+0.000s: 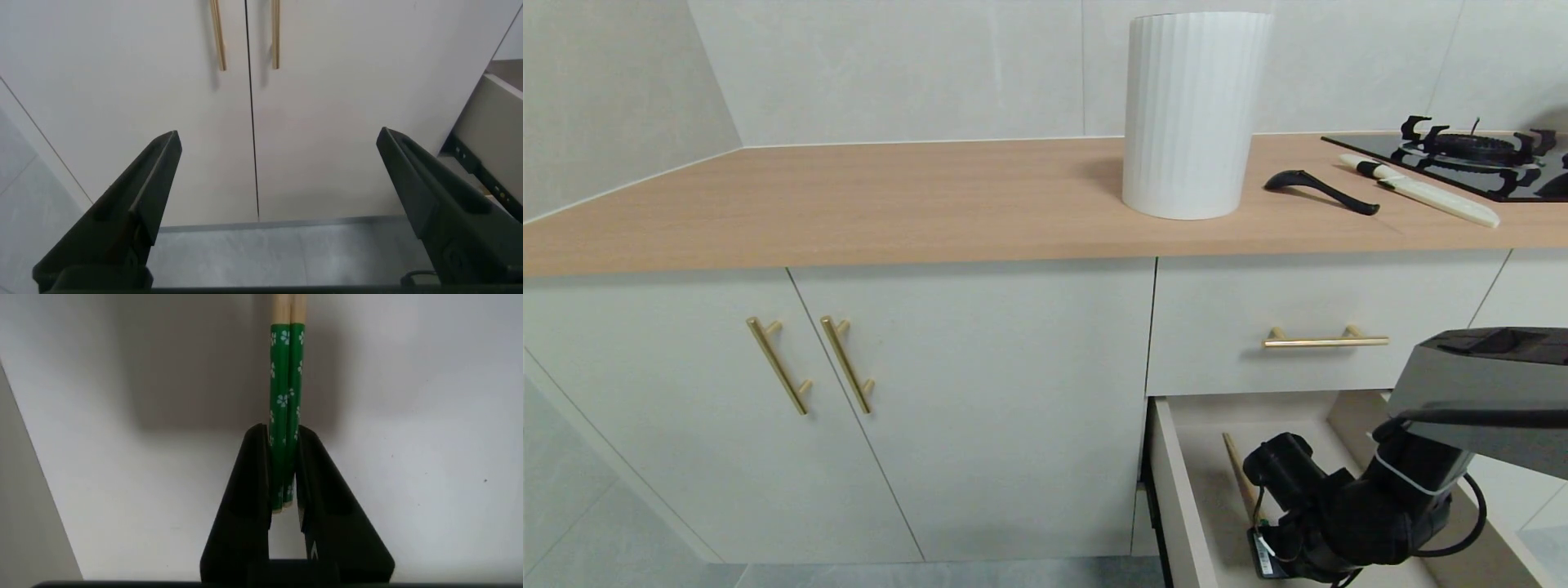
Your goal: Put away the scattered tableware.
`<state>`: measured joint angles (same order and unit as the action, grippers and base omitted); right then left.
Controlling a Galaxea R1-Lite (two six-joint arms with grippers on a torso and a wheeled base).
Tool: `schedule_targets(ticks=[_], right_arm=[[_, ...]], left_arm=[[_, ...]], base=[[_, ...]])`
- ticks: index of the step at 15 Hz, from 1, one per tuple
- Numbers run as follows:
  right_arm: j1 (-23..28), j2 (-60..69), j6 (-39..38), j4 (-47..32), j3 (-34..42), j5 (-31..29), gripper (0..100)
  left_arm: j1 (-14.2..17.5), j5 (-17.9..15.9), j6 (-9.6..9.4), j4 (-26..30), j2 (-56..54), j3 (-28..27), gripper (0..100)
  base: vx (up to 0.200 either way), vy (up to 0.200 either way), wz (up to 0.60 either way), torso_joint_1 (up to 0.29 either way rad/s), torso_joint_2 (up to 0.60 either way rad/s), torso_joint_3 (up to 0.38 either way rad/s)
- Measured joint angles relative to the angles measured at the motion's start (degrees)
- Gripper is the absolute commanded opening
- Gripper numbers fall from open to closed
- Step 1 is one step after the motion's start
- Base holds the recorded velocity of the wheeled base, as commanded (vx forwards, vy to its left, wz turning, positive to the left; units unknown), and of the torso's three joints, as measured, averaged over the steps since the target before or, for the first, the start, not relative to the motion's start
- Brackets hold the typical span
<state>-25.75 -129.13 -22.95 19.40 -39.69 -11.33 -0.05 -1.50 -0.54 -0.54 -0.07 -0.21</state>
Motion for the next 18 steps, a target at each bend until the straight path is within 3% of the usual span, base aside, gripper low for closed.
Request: schedule_targets(ticks=[8, 15, 18], right_arm=[[-0.02, 1.40, 0.11, 1.76, 1.77, 0.24, 100], [-0.21, 24.43, 5.94, 1.97, 10.62, 0.49, 100], [-0.18, 31.65, 7.50, 2.06, 12.21, 0.66, 100]], left_arm=[[-0.02, 0.00, 0.00, 0.02, 0.00, 0.02, 100], [0.00, 0.00, 0.00, 0.00, 0.00, 0.02, 100], [-0.02, 0.00, 0.00, -0.17, 0.00, 0.00, 100]], base=[[0.000, 0.000, 0.00, 0.000, 0.00, 0.000], [0.000, 0.000, 0.00, 0.000, 0.00, 0.000], [0.000, 0.000, 0.00, 0.010, -0.20, -0.264]])
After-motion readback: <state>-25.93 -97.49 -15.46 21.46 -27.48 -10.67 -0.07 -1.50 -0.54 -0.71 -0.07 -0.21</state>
